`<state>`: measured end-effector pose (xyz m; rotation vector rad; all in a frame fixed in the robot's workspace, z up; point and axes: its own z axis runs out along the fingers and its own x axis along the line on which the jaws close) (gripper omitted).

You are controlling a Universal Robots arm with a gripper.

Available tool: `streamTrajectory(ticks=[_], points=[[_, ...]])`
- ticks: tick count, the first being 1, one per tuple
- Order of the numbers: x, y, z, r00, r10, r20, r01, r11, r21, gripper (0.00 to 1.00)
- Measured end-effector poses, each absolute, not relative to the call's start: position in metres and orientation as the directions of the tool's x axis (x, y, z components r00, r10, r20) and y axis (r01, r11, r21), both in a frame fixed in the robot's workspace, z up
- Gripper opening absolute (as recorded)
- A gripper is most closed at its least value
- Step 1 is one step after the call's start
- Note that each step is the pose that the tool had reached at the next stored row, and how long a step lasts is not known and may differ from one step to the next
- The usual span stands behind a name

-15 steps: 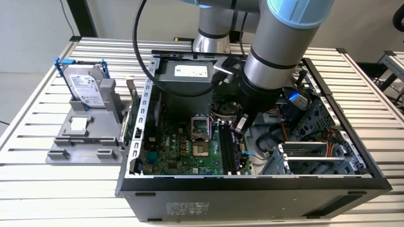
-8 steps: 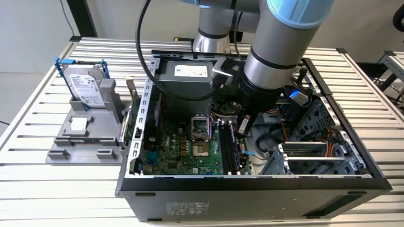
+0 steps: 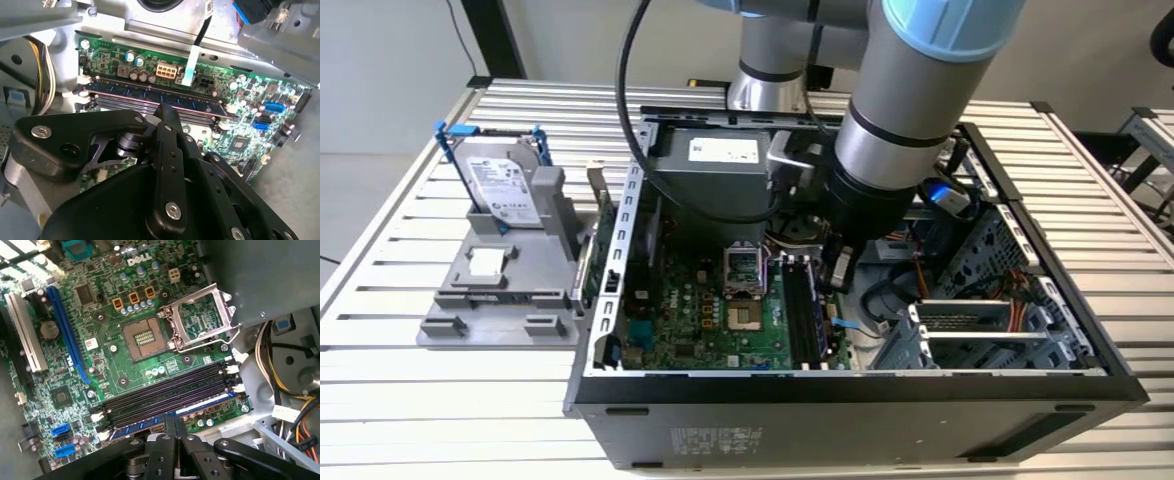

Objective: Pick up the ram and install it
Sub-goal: 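Press down the ram until it locks into place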

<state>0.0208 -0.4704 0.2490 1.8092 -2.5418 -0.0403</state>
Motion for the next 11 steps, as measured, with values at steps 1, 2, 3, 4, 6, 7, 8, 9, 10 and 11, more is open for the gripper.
streamTrajectory(ticks=[1,2,3,4,6,7,8,9,10,11], points=[[0.0208,-0.4704,0.2489,-0.314,-0.949,0.002,-0.949,0.314,0.033,0.0],[0.0208,-0.4704,0.2487,-0.301,-0.954,0.002,-0.953,0.301,0.033,0.0],[0.0208,-0.4704,0.2486,-0.287,-0.958,0.002,-0.957,0.287,0.033,0.0],[0.0207,-0.4704,0.2485,-0.274,-0.962,0.002,-0.961,0.274,0.033,0.0],[0.0207,-0.4704,0.2482,-0.248,-0.969,0.002,-0.968,0.247,0.032,0.0],[0.0206,-0.4704,0.248,-0.234,-0.972,0.002,-0.972,0.234,0.032,0.0],[0.0205,-0.4704,0.2479,-0.221,-0.975,0.002,-0.975,0.221,0.032,0.0],[0.0205,-0.4704,0.2476,-0.199,-0.98,0.002,-0.979,0.199,0.032,0.0],[0.0199,-0.4704,0.247,-0.138,-0.99,0.002,-0.99,0.138,0.031,0.0],[0.0197,-0.4704,0.2464,-0.104,-0.995,0.002,-0.994,0.104,0.031,0.0]])
